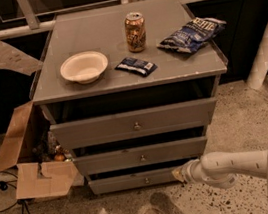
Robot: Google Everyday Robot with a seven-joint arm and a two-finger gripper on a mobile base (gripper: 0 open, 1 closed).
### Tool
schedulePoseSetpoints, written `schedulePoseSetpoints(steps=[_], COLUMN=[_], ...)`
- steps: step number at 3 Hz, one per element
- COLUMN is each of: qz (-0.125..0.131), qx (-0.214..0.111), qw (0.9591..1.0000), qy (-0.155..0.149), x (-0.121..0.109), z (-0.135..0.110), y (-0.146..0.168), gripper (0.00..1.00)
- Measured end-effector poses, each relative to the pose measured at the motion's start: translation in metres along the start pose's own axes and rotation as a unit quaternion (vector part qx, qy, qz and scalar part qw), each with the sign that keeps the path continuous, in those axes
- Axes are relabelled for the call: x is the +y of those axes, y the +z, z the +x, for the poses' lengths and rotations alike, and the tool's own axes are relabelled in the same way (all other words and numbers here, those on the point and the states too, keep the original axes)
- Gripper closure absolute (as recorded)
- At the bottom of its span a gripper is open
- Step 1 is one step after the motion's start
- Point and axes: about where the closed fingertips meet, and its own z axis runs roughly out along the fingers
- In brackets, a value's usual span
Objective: Open bottom drawer
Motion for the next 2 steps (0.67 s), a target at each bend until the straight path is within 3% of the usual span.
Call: schedulePoseSetpoints(steps=[1,2], qz=[0.008,-0.006], qx=[-0.015,-0.023], qw=[0.9994,0.9982], qy=[0.029,0.056], x=[-0.02,-0.04], z=[0.008,0.021], y=[0.009,0.031], gripper=[1.0,1.0])
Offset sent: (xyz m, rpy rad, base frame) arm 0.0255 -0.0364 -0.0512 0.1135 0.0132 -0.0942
